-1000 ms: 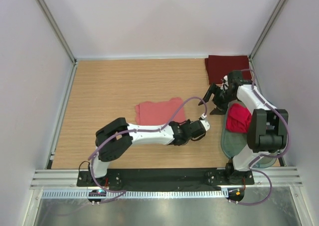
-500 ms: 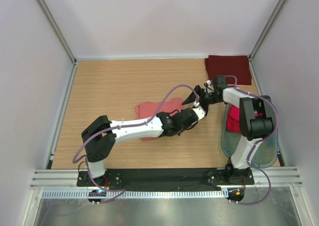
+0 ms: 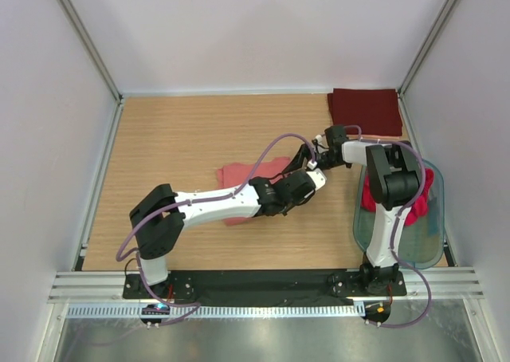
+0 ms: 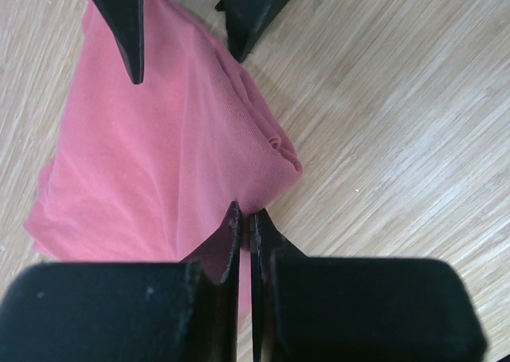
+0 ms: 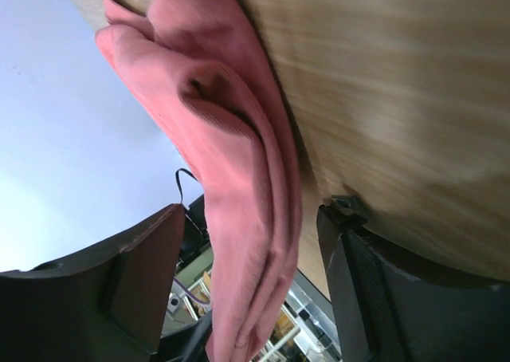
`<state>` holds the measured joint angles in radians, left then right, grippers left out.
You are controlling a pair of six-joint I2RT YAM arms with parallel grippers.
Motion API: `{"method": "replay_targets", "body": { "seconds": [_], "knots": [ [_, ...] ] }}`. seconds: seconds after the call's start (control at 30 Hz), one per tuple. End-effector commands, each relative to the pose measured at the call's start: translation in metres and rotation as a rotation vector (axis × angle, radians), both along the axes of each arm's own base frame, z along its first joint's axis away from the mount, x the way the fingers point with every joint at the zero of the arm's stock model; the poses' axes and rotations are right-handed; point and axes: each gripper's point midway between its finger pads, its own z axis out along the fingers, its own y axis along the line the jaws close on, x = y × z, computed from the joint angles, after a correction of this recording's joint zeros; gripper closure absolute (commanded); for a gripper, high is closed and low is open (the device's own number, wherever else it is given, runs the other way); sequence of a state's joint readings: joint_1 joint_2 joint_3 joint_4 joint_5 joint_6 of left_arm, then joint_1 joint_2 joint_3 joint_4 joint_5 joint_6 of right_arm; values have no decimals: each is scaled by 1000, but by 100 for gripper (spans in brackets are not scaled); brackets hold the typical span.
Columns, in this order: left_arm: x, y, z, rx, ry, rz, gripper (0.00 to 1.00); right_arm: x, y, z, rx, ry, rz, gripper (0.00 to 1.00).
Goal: Fold and stack the t-shirts
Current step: Neatly place the folded tshirt to the corner
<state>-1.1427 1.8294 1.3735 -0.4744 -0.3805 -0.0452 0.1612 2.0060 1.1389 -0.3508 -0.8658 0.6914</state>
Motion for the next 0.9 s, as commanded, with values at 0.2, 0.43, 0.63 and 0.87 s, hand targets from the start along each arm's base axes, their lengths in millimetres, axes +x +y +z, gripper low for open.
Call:
{"method": "replay_targets", "body": {
  "seconds": [0.2,0.43,0.63,0.87],
  "knots": [
    [5,-2,37,-85,-22,11,100,33,8,-26,-83,-99,6,37],
    [2,2,37,-94,-13,2,100,48,15,-30,-111,-166,36,55],
    [-4,5,37,-117,20,19,94,66,18,-21,-170,-303,79,99],
    [-18,25,58,-235,79,121,37,80,-6,-1,-442,-477,231,99]
  ]
}}
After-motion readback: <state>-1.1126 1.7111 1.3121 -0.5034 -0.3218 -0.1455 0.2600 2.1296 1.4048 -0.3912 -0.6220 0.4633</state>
